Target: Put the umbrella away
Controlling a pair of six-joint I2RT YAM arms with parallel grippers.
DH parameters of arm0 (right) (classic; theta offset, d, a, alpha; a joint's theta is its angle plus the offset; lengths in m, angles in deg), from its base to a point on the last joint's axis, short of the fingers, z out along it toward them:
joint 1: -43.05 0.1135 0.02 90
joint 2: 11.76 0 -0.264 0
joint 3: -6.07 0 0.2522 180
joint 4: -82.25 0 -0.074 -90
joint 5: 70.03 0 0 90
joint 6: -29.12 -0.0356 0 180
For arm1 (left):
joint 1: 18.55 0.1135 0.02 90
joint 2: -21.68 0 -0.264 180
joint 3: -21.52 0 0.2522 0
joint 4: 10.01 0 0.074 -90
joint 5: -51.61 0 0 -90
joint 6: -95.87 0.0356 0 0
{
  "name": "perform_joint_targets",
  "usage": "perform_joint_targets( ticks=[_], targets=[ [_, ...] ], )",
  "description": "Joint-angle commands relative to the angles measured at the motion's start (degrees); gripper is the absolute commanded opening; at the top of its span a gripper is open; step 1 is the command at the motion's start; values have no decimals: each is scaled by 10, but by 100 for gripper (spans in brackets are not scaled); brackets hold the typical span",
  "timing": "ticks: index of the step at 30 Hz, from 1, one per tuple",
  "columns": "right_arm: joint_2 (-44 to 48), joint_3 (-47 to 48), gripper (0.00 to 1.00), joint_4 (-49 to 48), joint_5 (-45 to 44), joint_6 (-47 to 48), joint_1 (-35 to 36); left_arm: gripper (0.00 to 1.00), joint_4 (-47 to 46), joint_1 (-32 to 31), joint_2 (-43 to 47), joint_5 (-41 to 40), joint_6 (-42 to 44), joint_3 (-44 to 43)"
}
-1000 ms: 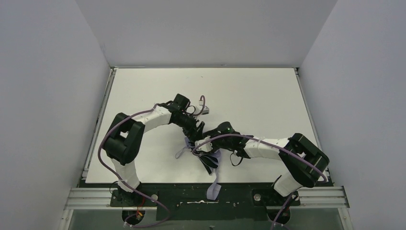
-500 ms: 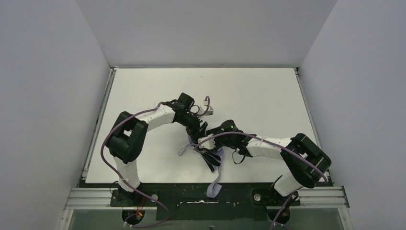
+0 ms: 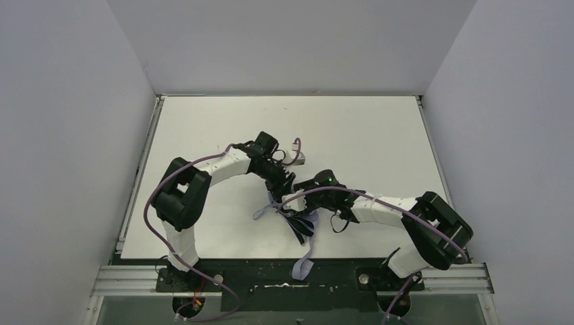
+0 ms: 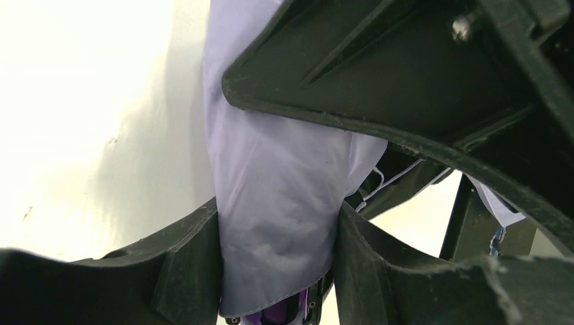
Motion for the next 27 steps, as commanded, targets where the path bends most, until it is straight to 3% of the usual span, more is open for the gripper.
perform_joint_targets(
  ticks=[1,2,3,4,5,11,18,27],
  targets=[
    [57,-4,51,-6,-45,-28,-18,18,69,-16,5,-4,16,-7],
    [70,-4,54,0,-44,-35,-17,17,71,-16,5,-5,17,-8],
    [82,-4,72,9,-43,-44,-15,16,72,-15,5,-8,17,-9],
    [96,-4,83,19,-41,-51,-13,15,72,-15,5,-11,17,-11],
    [110,-7,85,28,-41,-58,-11,15,72,-15,5,-14,15,-11],
    [202,-28,85,71,-55,-127,19,6,71,-13,5,-27,11,-15],
    [321,-56,82,39,-100,-340,53,1,72,-10,3,-51,1,-26],
    [379,3,75,181,-226,-604,53,0,54,-12,25,-63,-16,-20]
  ],
)
